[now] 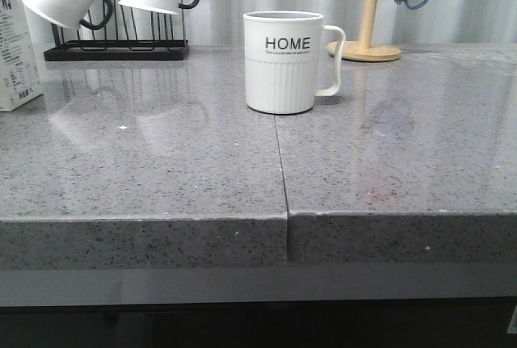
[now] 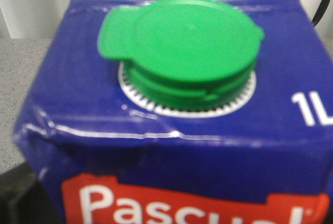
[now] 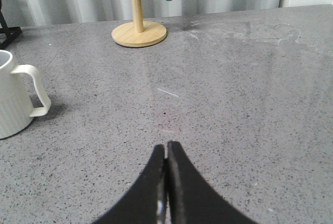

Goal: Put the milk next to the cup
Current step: 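Reach the left gripper to the milk carton and grasp it, then lift the milk carton with the left gripper and lower it beside the HOME mug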

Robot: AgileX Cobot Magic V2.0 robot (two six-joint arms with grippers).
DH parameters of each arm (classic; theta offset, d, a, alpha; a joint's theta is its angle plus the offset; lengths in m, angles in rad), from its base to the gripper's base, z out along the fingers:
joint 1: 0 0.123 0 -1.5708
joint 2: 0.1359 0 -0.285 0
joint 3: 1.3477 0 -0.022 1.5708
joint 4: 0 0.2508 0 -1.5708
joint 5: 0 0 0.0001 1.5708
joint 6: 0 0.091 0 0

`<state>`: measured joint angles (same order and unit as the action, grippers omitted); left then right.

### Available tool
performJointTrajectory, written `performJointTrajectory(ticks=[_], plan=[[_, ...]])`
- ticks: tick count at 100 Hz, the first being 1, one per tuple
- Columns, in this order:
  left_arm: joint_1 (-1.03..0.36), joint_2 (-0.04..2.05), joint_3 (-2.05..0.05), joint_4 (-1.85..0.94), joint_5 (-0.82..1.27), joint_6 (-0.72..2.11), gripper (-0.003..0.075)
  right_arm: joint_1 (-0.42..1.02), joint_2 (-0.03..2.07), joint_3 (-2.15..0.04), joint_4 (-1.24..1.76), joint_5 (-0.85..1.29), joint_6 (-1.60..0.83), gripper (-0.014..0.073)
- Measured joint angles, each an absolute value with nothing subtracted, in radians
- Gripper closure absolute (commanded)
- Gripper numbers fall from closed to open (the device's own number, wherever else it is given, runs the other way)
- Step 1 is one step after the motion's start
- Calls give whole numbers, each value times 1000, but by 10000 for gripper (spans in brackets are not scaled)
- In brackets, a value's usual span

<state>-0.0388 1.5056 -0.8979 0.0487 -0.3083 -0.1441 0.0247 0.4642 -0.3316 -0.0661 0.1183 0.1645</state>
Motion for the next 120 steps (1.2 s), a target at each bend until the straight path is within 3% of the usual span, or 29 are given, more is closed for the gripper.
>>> performJointTrajectory(ticks=[9,16,22,57,87,120], plan=[[-41,1506,-898,53,-311,-144,531,25,464,-332,-66,118,165,715],[-41,1508,-900,54,-316,-142,613,25,464,-332,-66,118,165,715],[-41,1508,-900,55,-317,-142,638,25,464,-332,-66,118,165,715],[-41,1491,-900,55,-313,-142,638,25,464,-332,-66,118,165,715],[-54,1390,-885,46,-173,-142,638,25,464,-332,-66,118,165,715],[-237,1333,-942,-35,-130,-110,638,25,464,-332,-66,118,165,715]])
